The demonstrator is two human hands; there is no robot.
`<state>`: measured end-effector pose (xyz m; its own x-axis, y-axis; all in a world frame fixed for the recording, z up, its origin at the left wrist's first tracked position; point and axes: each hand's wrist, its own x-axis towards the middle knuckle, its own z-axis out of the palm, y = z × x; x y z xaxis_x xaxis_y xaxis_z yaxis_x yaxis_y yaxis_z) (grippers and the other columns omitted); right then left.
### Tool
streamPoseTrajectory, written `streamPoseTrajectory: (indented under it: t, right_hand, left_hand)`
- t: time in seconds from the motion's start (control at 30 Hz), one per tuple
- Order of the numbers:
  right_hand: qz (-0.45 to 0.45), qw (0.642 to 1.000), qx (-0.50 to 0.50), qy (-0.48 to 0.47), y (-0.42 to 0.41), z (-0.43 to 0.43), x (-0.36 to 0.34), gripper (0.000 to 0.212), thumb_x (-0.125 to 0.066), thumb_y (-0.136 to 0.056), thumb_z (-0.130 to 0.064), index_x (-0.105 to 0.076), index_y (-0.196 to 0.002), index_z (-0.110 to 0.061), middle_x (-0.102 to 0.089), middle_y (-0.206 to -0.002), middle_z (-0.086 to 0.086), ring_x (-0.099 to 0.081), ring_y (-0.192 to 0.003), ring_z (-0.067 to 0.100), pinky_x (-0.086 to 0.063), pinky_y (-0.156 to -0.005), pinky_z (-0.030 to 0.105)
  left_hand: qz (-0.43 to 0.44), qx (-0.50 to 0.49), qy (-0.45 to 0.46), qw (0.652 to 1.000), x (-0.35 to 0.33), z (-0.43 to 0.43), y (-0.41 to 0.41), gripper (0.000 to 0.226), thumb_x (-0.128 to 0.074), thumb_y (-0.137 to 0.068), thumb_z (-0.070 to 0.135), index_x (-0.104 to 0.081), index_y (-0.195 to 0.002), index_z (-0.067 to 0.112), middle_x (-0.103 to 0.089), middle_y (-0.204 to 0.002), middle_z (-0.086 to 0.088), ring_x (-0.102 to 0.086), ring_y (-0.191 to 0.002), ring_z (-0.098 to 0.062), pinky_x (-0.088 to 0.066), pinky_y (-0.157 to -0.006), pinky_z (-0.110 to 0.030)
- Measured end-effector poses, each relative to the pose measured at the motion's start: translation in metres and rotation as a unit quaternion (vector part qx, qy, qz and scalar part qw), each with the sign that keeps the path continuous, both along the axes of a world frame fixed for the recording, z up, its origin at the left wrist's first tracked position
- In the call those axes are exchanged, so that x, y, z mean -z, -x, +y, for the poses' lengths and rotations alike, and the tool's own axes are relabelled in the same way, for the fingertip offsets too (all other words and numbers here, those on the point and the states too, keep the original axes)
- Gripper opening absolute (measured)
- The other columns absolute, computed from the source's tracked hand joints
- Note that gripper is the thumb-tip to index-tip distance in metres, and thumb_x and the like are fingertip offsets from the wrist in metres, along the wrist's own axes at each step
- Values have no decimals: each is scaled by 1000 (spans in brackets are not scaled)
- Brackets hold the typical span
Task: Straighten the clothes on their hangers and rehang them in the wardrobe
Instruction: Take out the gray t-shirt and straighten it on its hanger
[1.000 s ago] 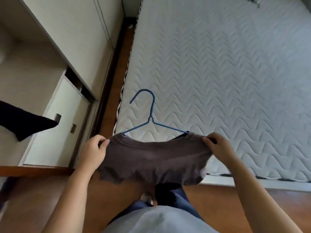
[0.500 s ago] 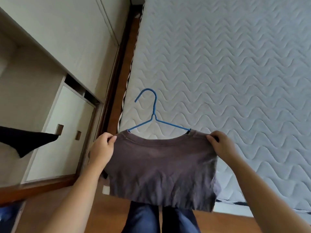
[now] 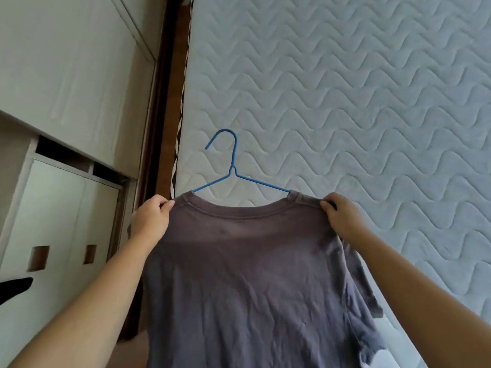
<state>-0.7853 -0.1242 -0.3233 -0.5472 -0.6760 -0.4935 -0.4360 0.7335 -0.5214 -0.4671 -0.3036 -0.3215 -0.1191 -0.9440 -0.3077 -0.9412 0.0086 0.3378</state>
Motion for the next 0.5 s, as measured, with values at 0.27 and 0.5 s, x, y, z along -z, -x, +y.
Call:
streamPoseTrajectory:
  t: [0.27,0.5]
  right_hand:
    - [-1,1000,19,-12,17,-60,98,20,-46,-93,-18,-60,-101,-7,-62,-110,18,-54,-96,29,-32,-76,28]
    - [54,998,19,-7,16,-59,129,19,-51,-91,-25,-59,-97,-9,-62,-105,10,-54,-101,29,-33,-74,28]
  left_hand:
    - [-33,-4,-19,999,97,-57,18,29,-43,-94,30,-60,-106,9,-64,-108,-16,-55,-103,-37,-38,-92,-43]
    - [-47,7,48,998,144,-57,23,25,-49,-91,22,-64,-98,3,-65,-101,-22,-56,-96,-42,-37,-81,-44]
